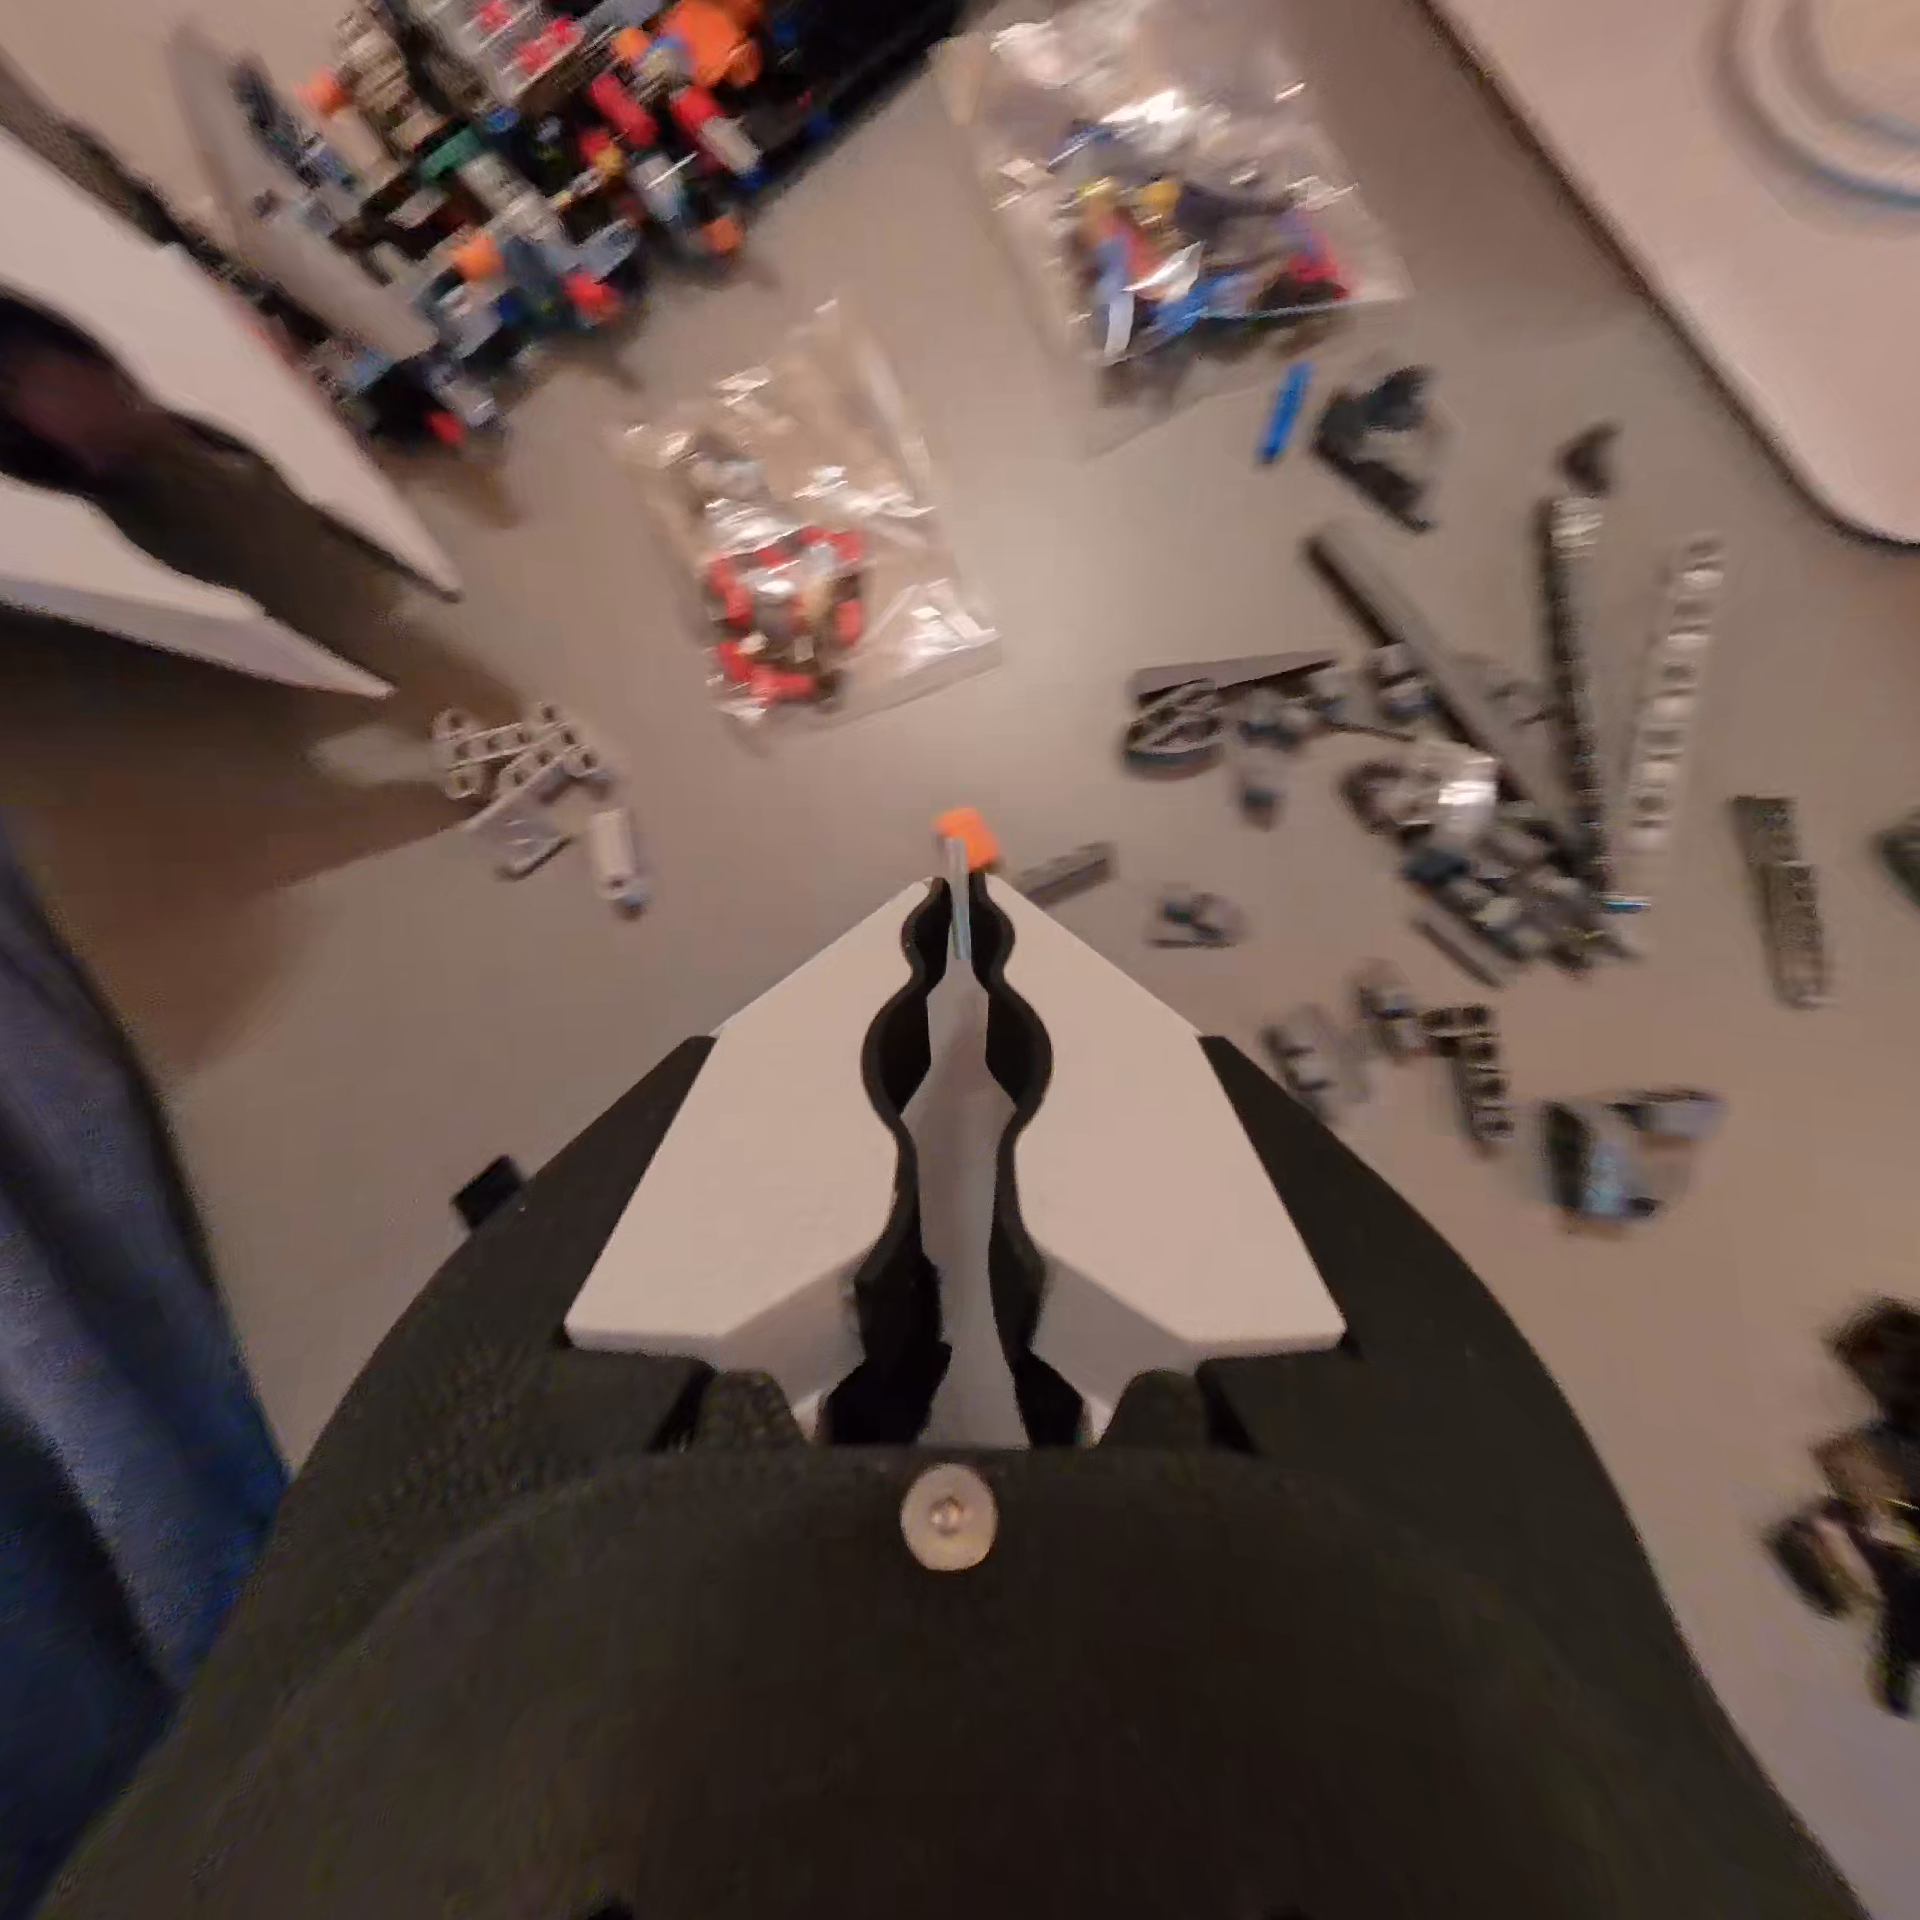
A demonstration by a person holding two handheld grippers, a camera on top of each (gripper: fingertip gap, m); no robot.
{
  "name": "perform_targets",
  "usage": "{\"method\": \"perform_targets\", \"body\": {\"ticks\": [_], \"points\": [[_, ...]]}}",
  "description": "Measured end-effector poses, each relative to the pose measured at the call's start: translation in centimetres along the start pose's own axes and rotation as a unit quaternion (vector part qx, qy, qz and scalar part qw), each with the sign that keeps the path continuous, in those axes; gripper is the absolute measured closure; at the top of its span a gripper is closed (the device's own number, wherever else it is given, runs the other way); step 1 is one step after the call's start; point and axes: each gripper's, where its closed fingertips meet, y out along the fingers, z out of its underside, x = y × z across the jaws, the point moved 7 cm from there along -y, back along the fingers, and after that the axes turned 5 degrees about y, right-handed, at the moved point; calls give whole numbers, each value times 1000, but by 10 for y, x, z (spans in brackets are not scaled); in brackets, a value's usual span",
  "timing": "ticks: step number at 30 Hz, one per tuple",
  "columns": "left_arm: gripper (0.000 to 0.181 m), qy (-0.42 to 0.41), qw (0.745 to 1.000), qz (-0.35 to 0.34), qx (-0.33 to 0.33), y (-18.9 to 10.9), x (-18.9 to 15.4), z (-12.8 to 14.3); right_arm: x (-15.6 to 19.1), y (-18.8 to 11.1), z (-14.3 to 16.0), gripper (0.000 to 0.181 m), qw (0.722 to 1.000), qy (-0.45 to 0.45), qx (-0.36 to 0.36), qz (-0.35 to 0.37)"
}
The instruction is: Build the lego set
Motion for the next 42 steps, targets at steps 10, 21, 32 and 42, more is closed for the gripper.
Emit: {"method": "perform_targets", "body": {"ticks": [10, 21, 32, 42], "points": [[161, 10, 1000, -5, 0, -4, -4, -3, 69, 41, 24, 180, 998, -10, 35, -56], [161, 11, 1000, -3, 1, -4, -5, -2, 88, 50, 17, 172, 997, -3, 25, -72], [161, 6, 1000, -3, 1, -3, -2, 0, 54, 26, -1, 170, 999, -16, -17, -36], [161, 2, 1000, -10, 4, -3, 0, 1, -73, 43, -8, 175, 994, 20, 1, 106]]}}
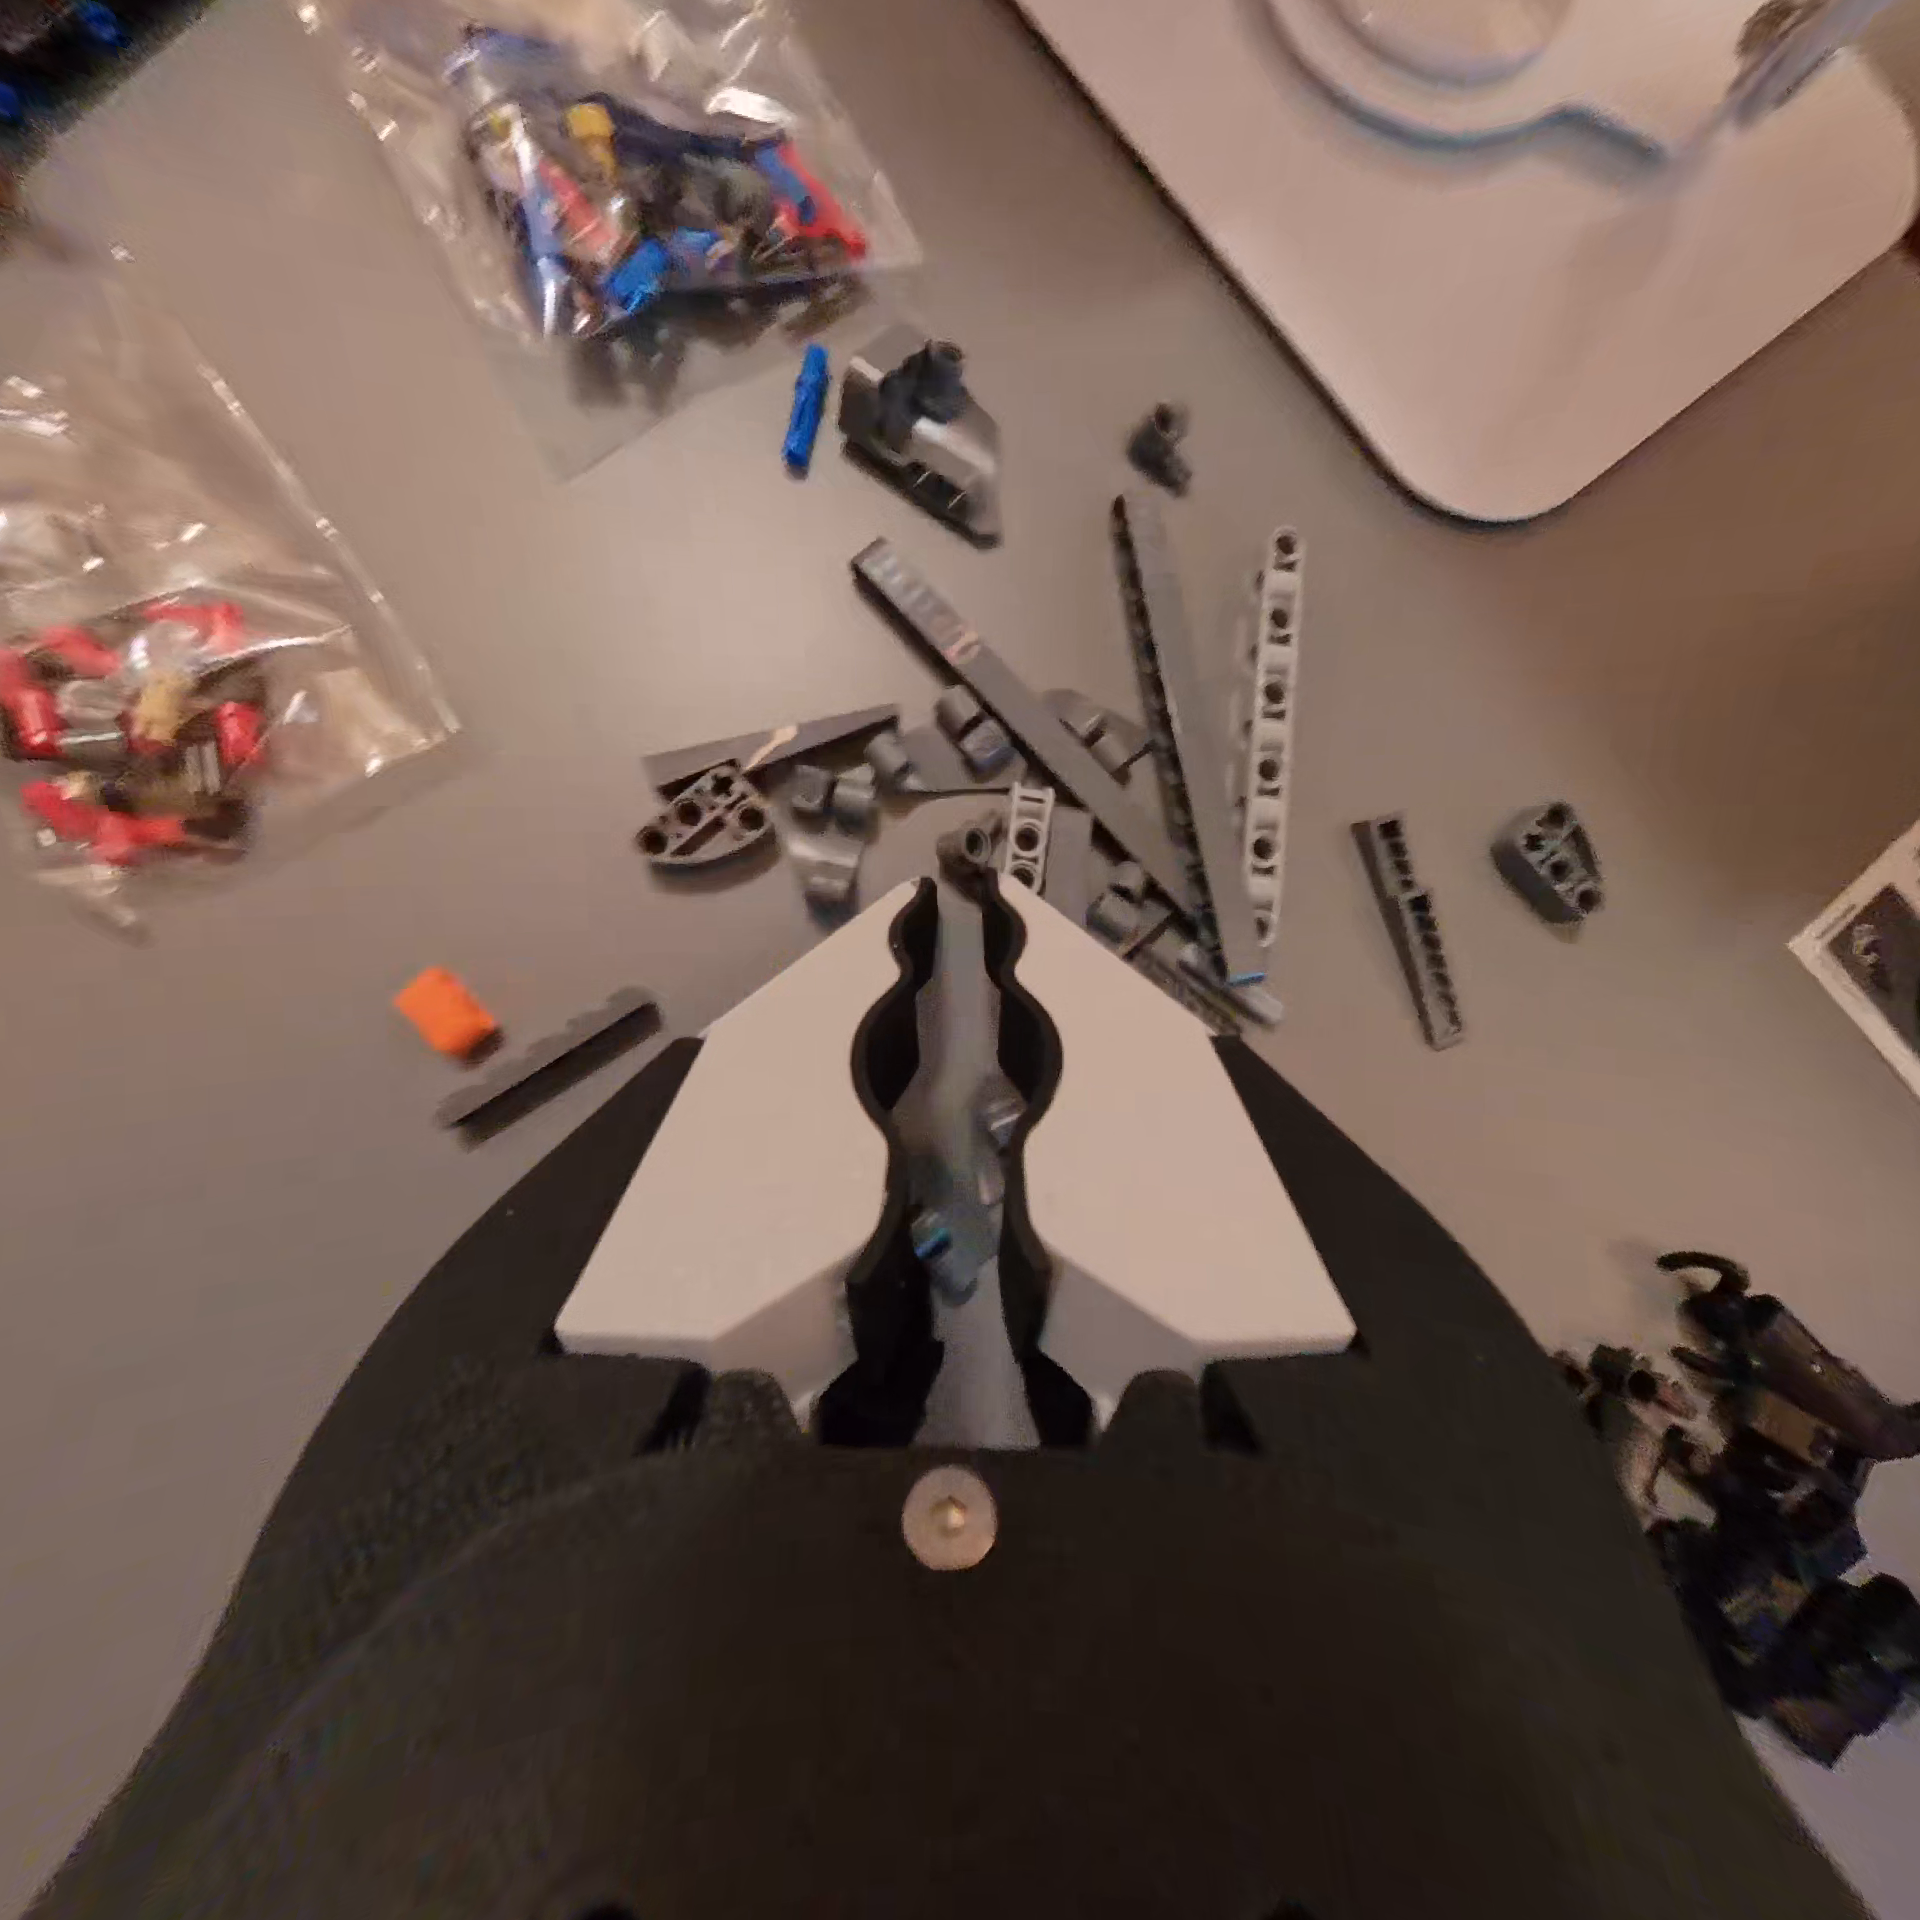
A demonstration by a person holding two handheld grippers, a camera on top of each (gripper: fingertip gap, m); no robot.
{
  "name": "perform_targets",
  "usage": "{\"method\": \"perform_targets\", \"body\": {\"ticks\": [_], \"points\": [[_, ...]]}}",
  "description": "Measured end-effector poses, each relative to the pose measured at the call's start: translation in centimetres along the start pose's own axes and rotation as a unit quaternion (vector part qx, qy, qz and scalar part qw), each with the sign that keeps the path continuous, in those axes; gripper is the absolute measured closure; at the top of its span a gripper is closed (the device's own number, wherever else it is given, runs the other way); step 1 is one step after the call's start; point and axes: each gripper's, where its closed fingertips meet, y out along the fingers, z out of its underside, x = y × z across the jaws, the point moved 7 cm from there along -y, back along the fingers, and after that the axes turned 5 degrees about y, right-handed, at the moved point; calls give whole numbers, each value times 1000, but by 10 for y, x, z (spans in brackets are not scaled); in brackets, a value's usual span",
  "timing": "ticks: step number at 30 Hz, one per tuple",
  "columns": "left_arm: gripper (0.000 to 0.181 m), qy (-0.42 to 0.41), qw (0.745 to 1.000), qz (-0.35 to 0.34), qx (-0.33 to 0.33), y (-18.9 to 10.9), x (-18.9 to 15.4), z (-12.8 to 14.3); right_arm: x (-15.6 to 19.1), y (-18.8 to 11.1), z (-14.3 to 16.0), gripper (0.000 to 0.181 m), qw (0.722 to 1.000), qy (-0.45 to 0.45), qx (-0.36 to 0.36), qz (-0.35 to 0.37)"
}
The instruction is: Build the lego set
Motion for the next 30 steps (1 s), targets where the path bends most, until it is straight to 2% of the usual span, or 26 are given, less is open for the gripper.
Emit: {"method": "perform_targets", "body": {"ticks": [9, 15, 25, 30], "points": [[161, -9, 1000, 8, 2, 5, 4, 3, -16, 0, -5, 176, 999, -20, -9, 43], [162, -13, 1000, 8, -1, 4, 4, 3, -21, 5, -9, 171, 998, -53, 1, 30], [162, -12, 1000, 7, 1, 5, 4, 3, -22, 12, -10, 177, 997, -67, 16, -23], [162, -13, 1000, 6, 0, 4, 5, 3, -15, -6, -16, 177, 998, -58, -4, -14]]}}
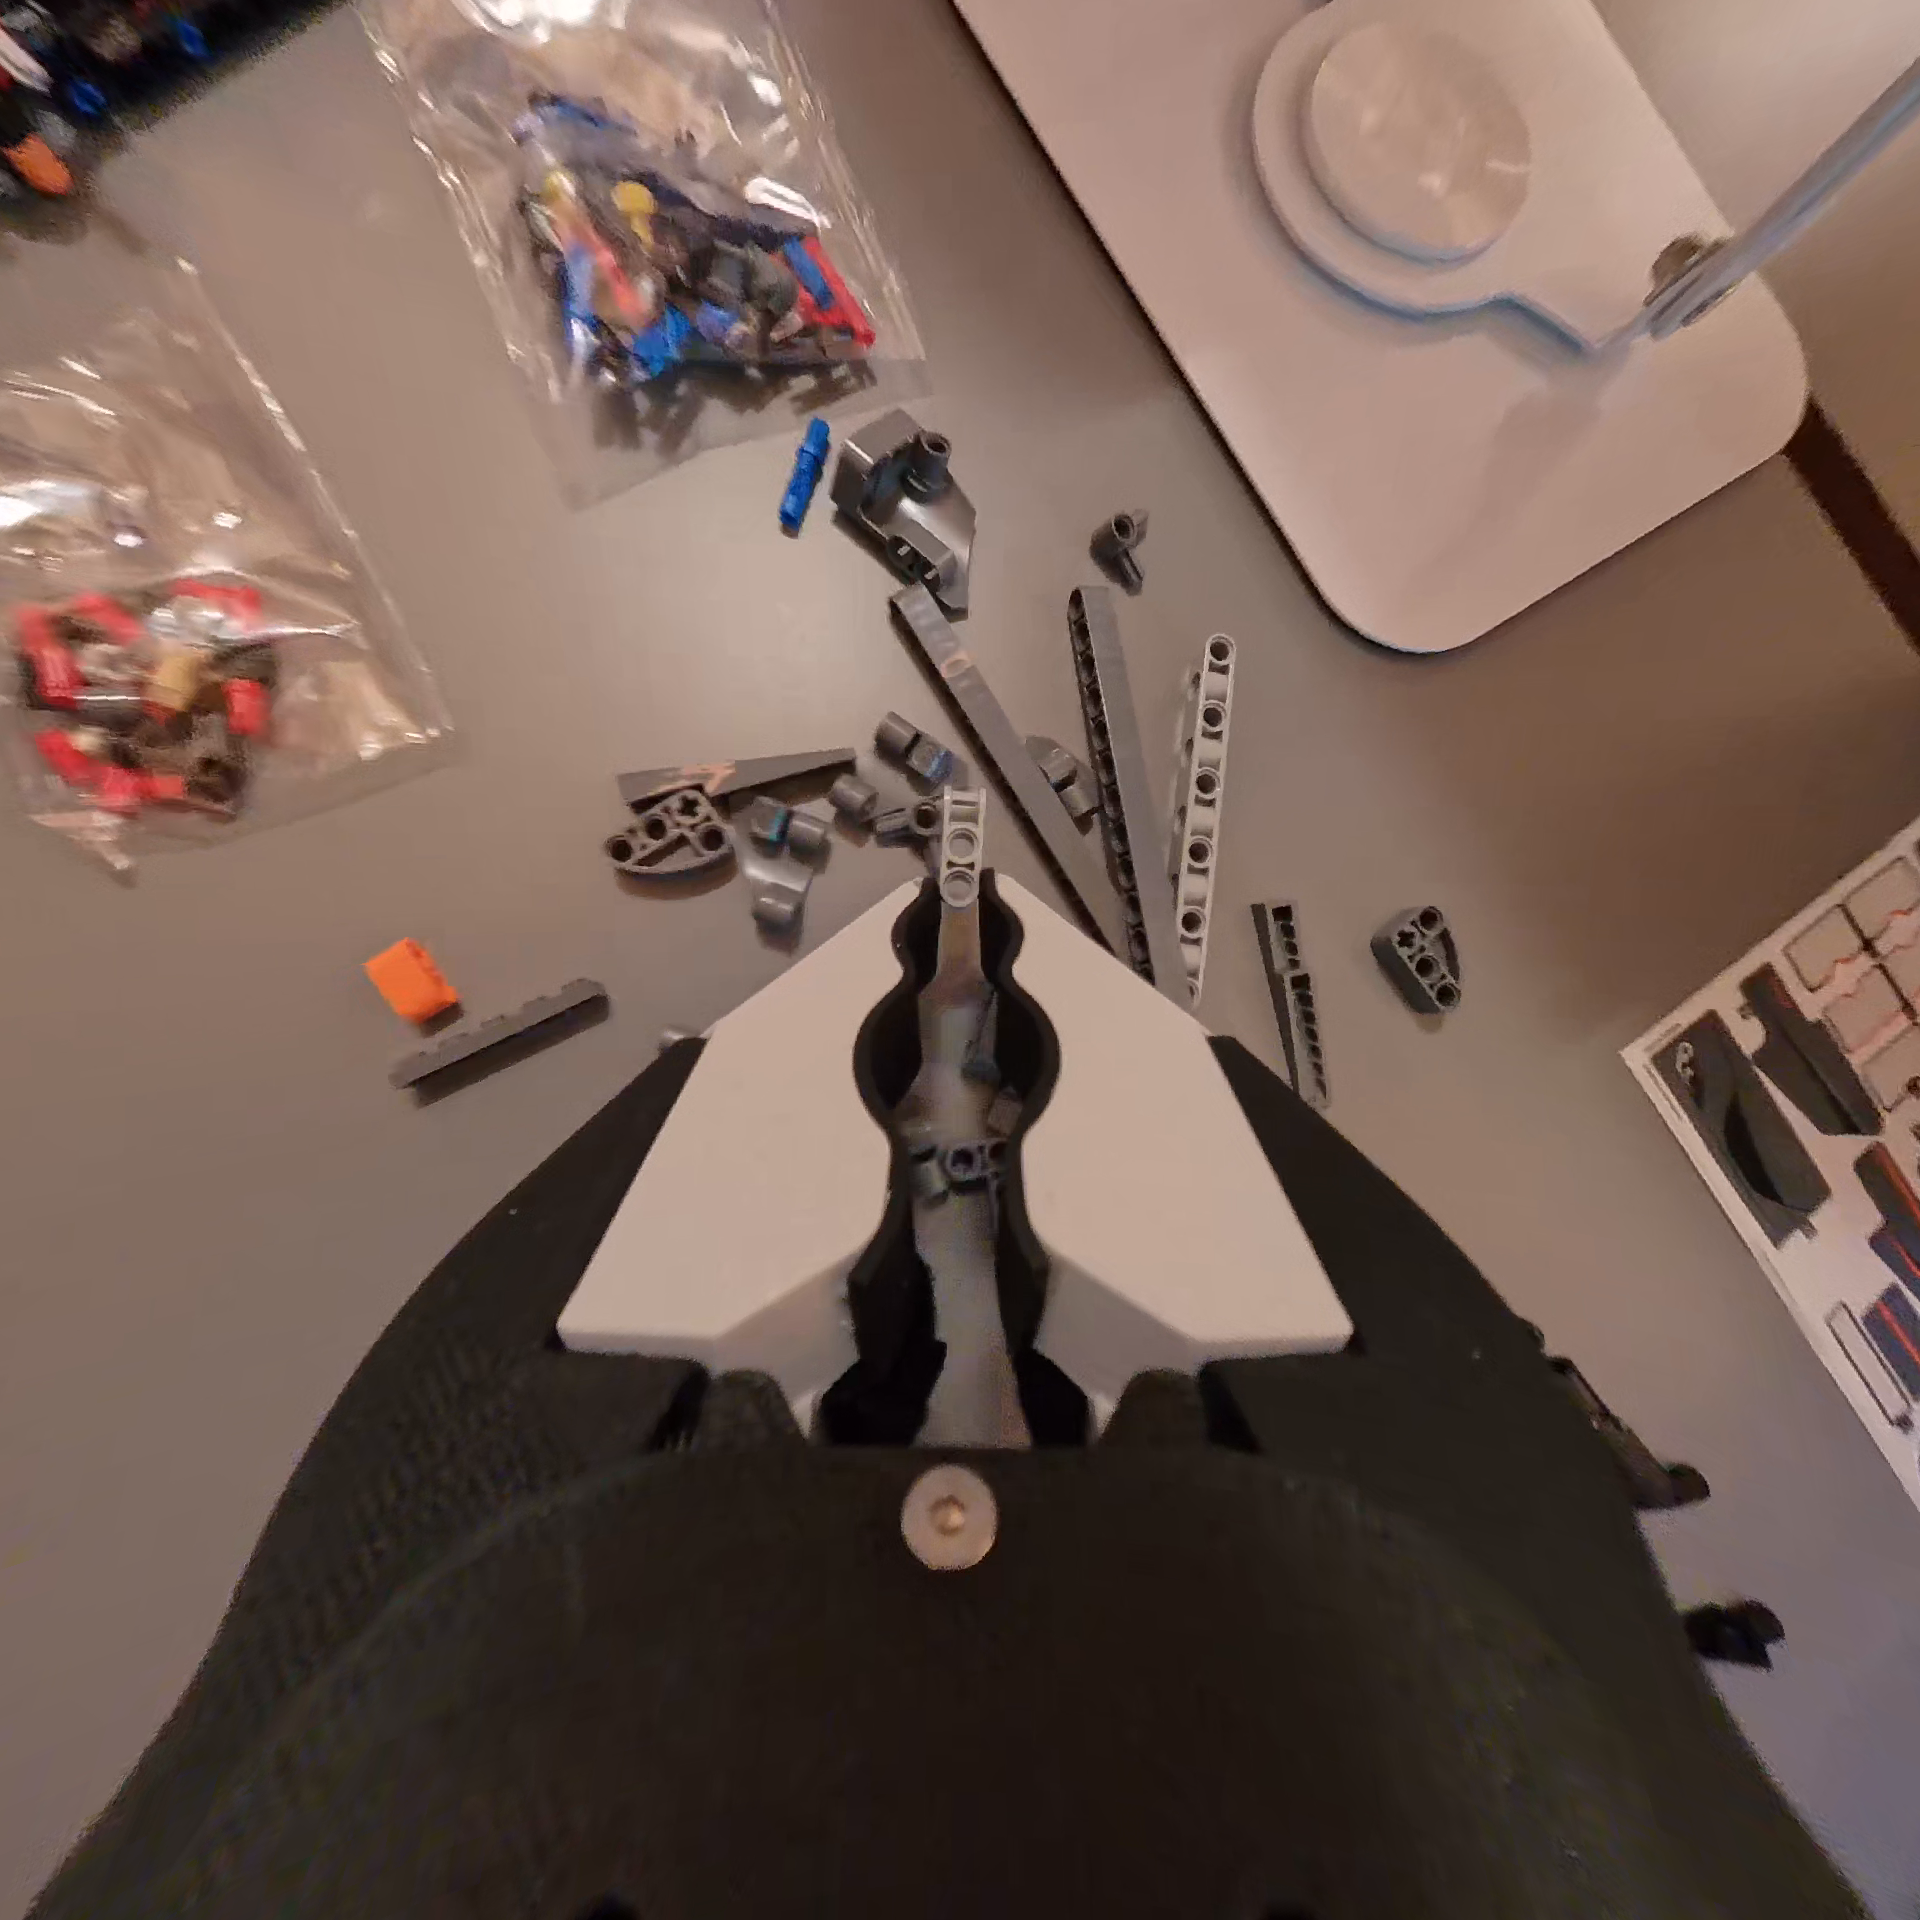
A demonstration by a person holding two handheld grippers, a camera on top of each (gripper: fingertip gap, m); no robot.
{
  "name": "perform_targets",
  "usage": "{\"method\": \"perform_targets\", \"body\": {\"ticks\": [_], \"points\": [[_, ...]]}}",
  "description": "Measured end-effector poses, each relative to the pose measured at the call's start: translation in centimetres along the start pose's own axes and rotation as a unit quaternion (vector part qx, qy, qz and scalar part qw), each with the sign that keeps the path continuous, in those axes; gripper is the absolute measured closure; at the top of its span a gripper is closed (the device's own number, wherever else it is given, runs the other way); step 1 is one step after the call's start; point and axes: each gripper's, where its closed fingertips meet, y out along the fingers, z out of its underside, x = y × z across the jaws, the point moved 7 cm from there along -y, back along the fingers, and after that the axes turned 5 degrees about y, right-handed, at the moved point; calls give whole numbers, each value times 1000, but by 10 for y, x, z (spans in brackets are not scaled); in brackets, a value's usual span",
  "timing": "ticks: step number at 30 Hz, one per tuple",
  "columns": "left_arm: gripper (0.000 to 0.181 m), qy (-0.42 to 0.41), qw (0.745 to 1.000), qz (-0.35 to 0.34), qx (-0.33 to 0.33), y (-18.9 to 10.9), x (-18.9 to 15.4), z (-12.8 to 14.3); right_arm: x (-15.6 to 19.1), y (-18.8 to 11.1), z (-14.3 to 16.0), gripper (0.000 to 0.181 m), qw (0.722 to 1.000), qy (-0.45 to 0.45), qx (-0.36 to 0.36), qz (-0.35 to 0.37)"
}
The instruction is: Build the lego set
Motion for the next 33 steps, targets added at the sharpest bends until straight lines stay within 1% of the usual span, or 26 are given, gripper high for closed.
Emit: {"method": "perform_targets", "body": {"ticks": [3, 5, 7, 10, 13, 16, 19, 24, 27, 29, 30, 33], "points": [[162, 0, 1000, 1, -1, 0, 0, 0, 20, -22, -5, 176, 1000, -4, -18, -18], [162, 1, 1000, 2, -2, 0, 0, -1, 45, -34, -5, 176, 998, -20, -18, -48], [162, 1, 1000, 4, -5, 0, -1, -2, 76, -42, -2, 176, 994, -41, -18, -97], [162, 6, 1000, 4, -6, -1, -3, -3, 117, -39, 11, 176, 988, -59, 13, -142], [162, 12, 1000, -1, -8, -4, -5, -6, 141, -28, 24, 176, 984, -65, 33, -162], [162, 17, 1000, -4, -11, -7, -7, -8, 154, -22, 30, 173, 982, -63, 42, -170], [162, 23, 1000, -6, -13, -8, -10, -10, 163, -23, 31, 169, 979, -61, 49, -188], [163, 26, 1000, -10, -13, -12, -10, -11, 158, -27, 32, 169, 982, -44, 41, -178], [164, 27, 1000, -11, -12, -12, -10, -11, 164, -26, 35, 172, 982, -48, 49, -177], [164, 29, 999, -11, -10, -12, -10, -11, 174, -25, 35, 167, 980, -53, 46, -185], [164, 29, 999, -11, -10, -11, -11, -11, 177, -26, 34, 169, 979, -57, 46, -189], [164, 30, 999, -10, -10, -12, -11, -11, 174, -30, 32, 166, 981, -53, 38, -184]]}}
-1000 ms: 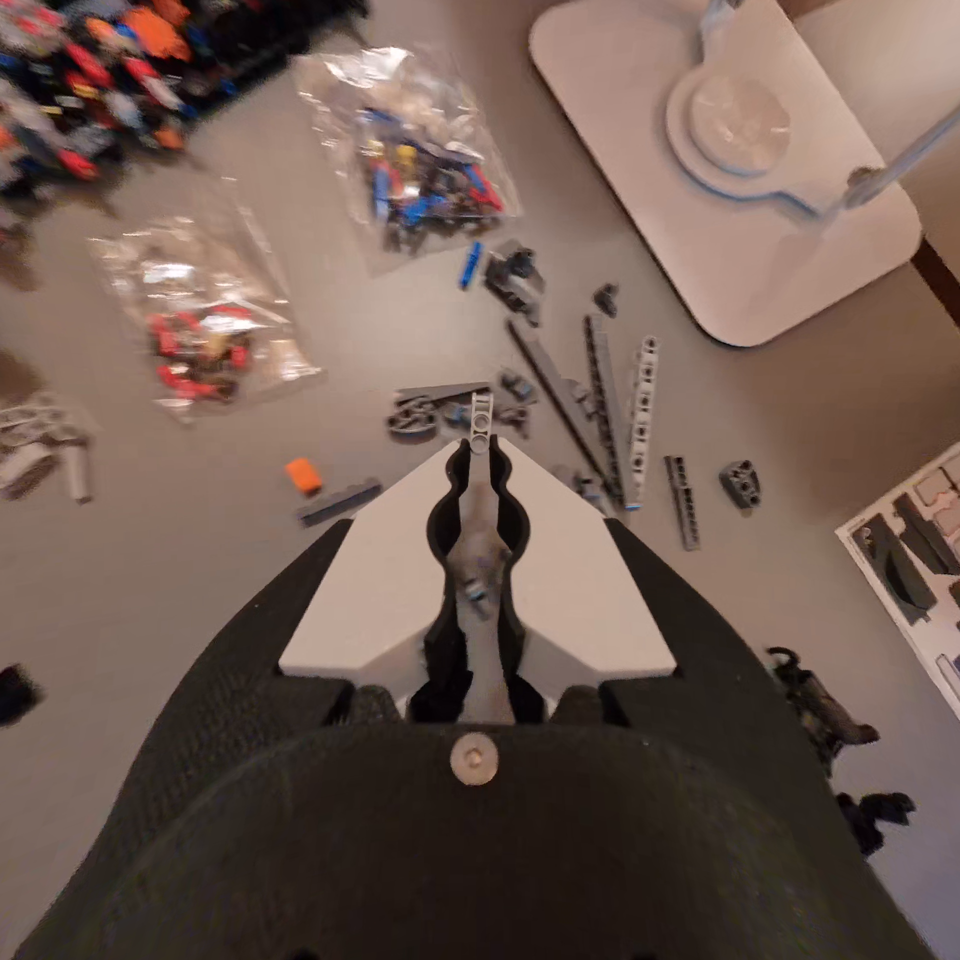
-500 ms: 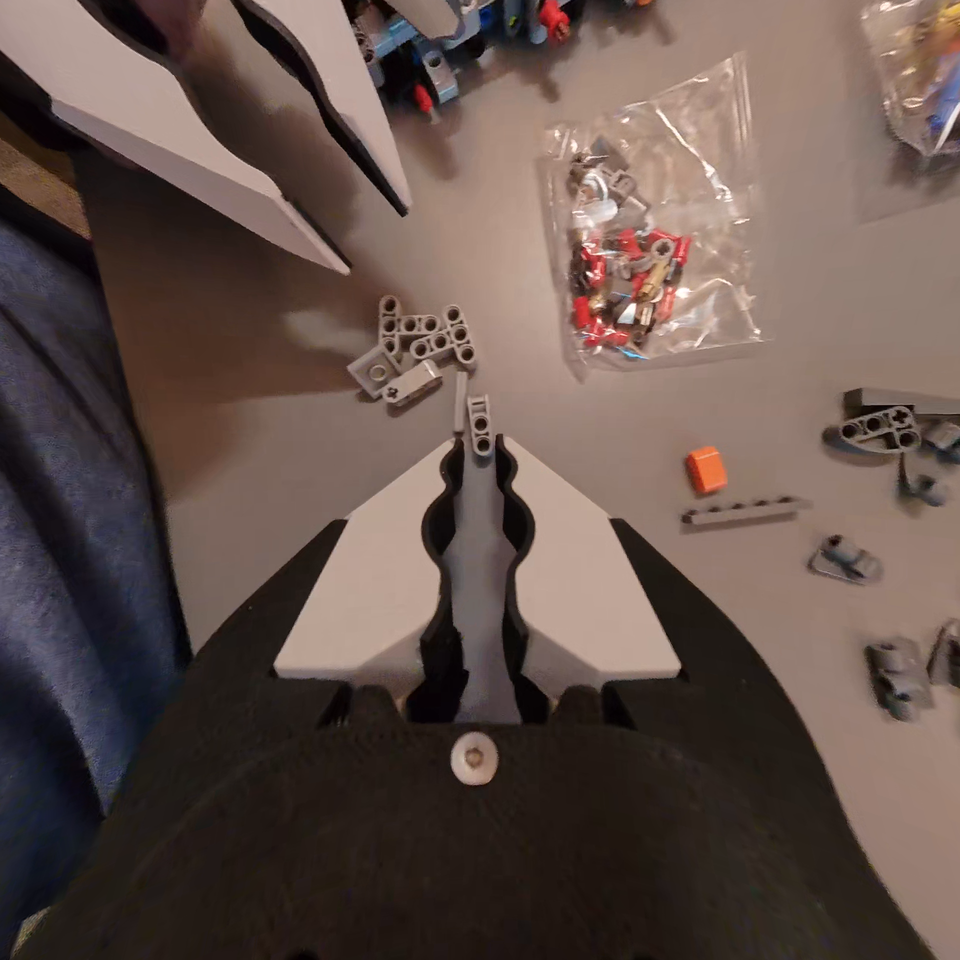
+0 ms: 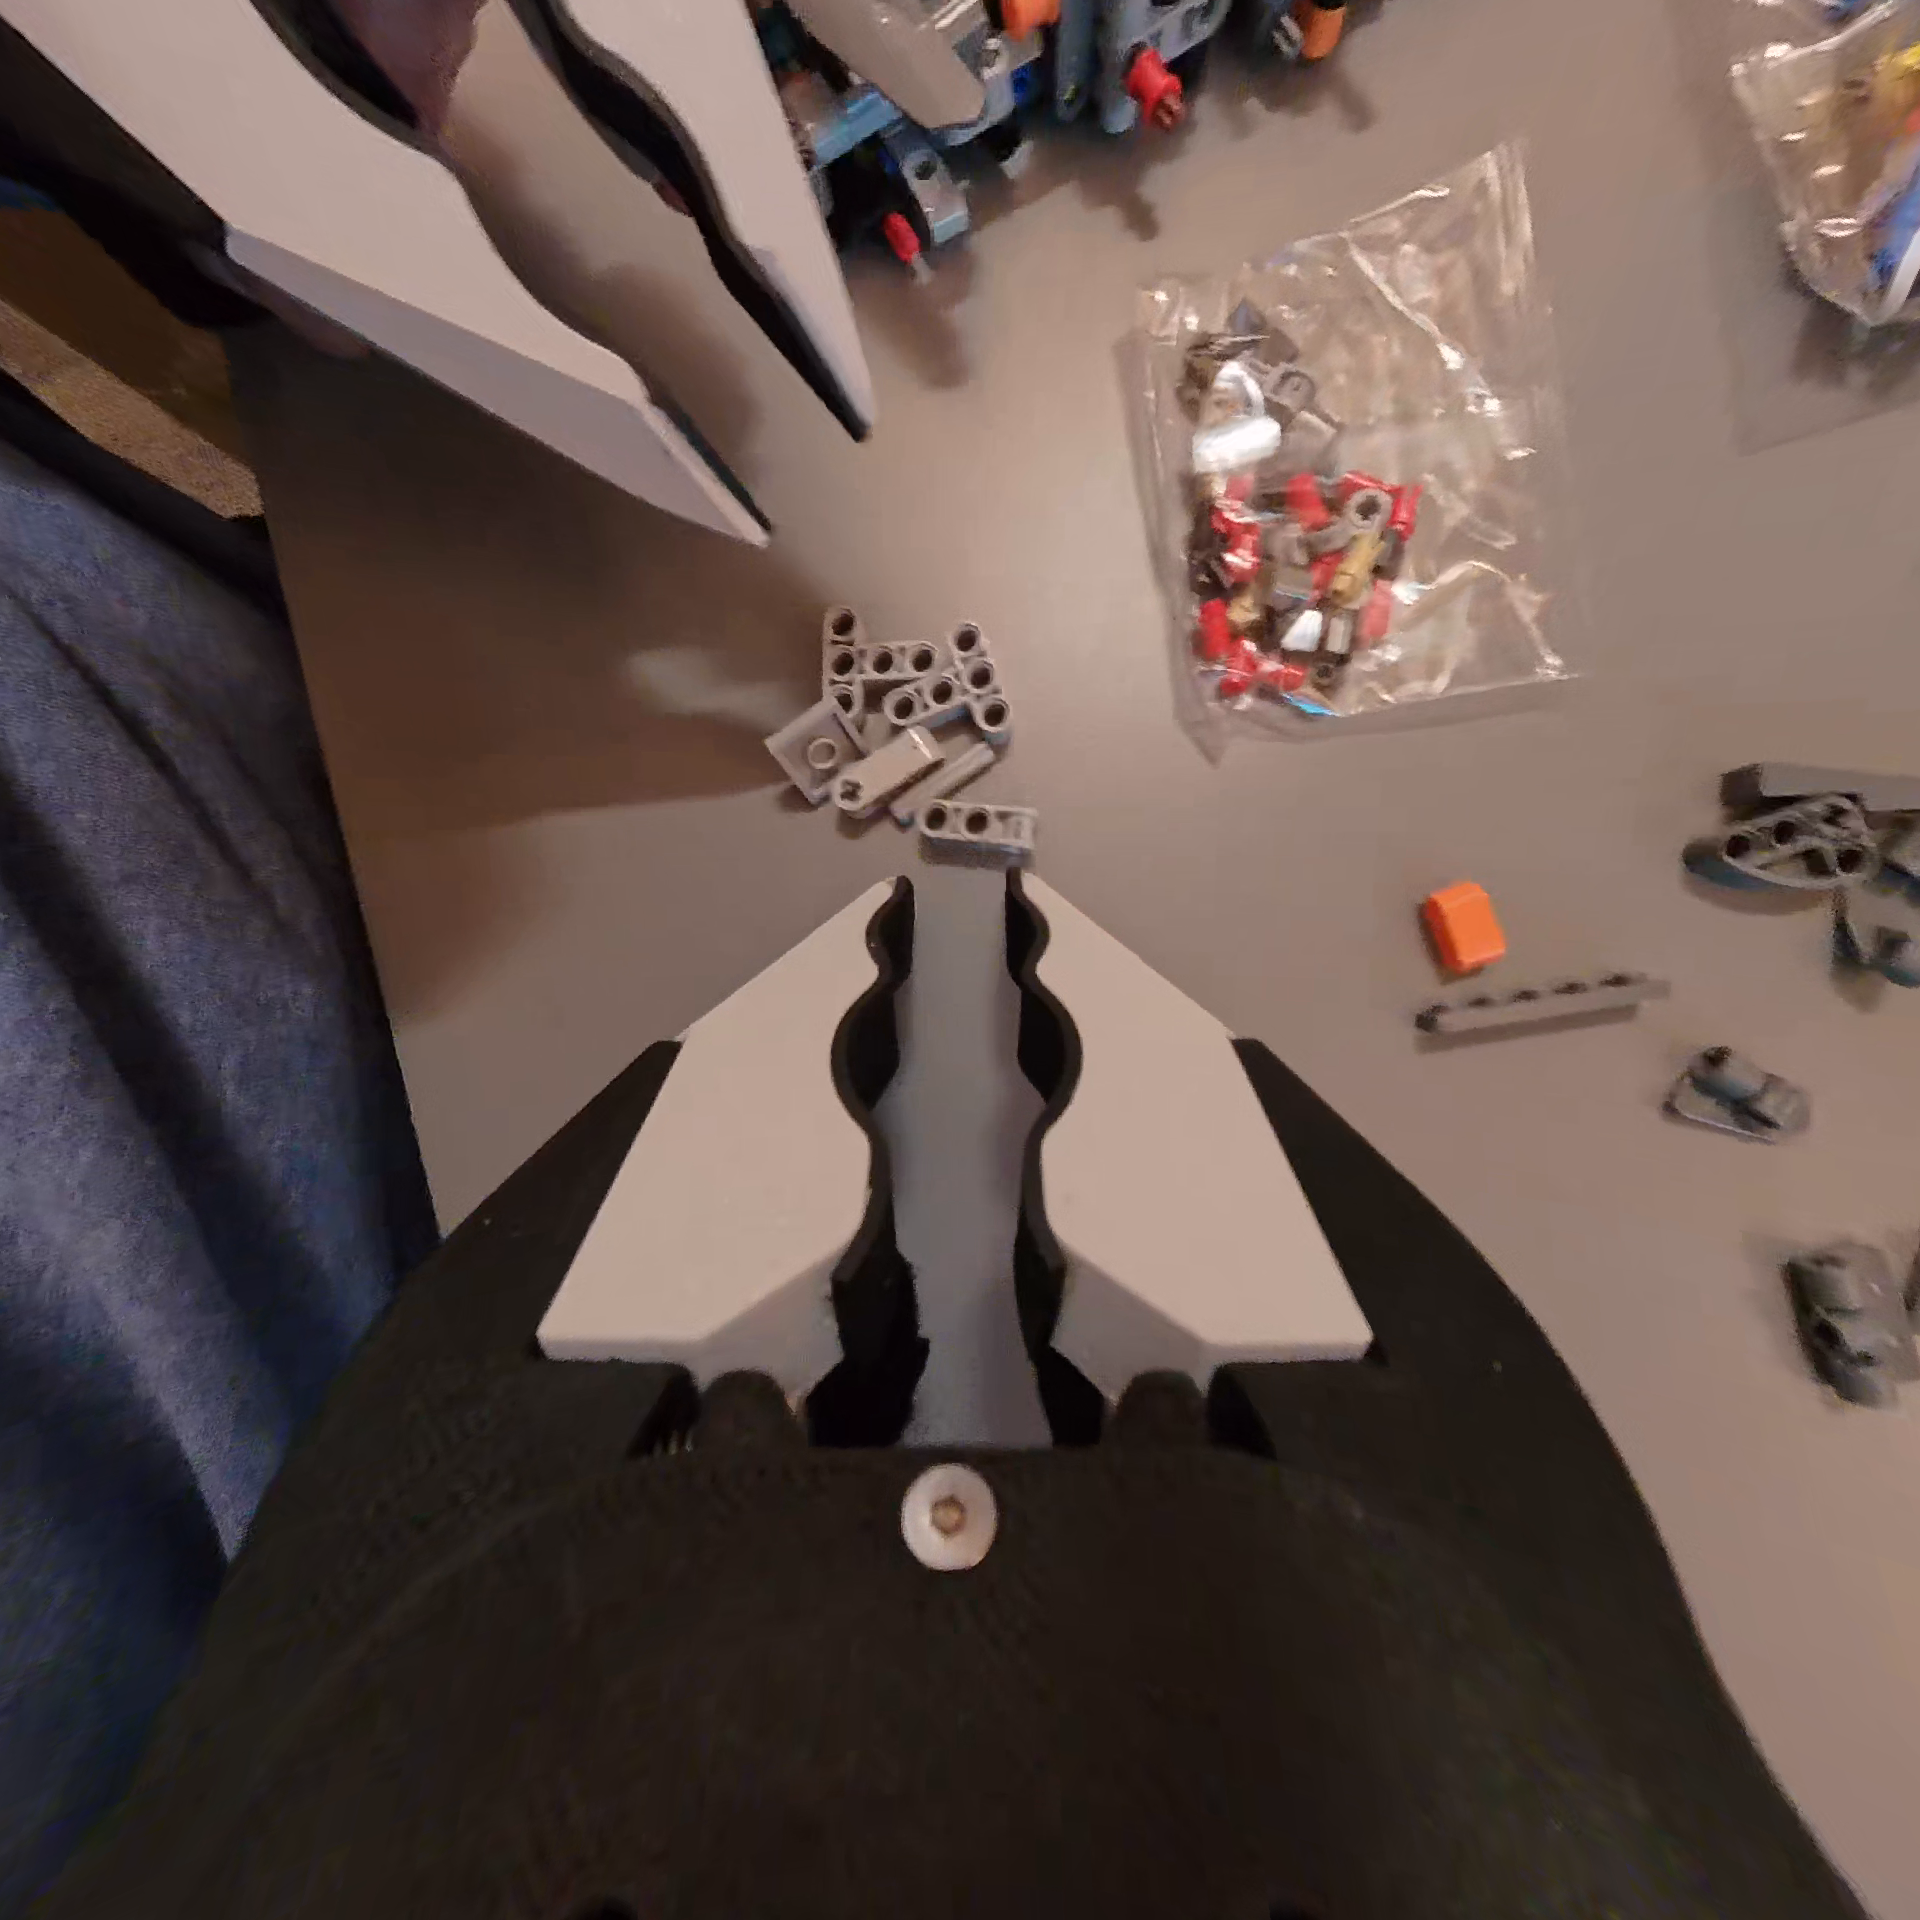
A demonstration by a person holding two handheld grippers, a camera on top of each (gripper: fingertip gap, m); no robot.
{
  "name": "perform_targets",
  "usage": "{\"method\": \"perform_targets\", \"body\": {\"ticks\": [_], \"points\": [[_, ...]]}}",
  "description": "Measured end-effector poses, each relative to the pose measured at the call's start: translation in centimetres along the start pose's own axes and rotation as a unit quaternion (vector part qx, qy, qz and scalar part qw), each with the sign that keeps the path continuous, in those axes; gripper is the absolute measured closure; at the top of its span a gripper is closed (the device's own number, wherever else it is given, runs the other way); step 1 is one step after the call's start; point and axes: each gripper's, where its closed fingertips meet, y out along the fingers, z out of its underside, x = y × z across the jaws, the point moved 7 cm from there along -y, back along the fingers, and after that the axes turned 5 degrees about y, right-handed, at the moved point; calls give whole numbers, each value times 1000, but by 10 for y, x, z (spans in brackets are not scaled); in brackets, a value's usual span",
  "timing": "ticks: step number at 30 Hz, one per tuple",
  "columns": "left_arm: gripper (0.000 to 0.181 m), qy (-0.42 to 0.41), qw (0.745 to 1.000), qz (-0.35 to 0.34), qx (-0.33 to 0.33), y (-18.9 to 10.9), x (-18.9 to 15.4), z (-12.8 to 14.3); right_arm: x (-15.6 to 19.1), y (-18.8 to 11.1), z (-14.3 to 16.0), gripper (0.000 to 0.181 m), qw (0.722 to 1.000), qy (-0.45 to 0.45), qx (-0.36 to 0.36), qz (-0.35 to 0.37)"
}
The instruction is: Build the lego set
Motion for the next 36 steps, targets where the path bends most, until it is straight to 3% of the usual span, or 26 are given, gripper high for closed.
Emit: {"method": "perform_targets", "body": {"ticks": [5, 9, 13, 17, 27, 32, 36], "points": [[164, 0, 1000, -1, 0, 0, 0, 0, -41, -34, 1, 166, 998, 22, -26, 62], [164, 1, 1000, 0, 1, 1, -1, 0, -114, -63, -6, 170, 985, 65, -66, 149], [164, 2, 1000, -6, 3, 1, 1, 0, -188, -59, -13, 172, 974, 103, -64, 189], [164, -5, 1000, -13, 5, 1, 4, 3, -230, -41, -21, 176, 973, 112, -37, 198], [164, -21, 1000, -2, 0, 3, 11, 7, -245, -22, -28, 170, 979, 133, 2, 156], [164, -23, 1000, -3, 0, 2, 12, 7, -247, -17, -31, 176, 979, 133, 7, 155], [164, -22, 1000, -7, -2, 0, 12, 6, -244, -33, -40, 176, 976, 118, -26, 181]]}}
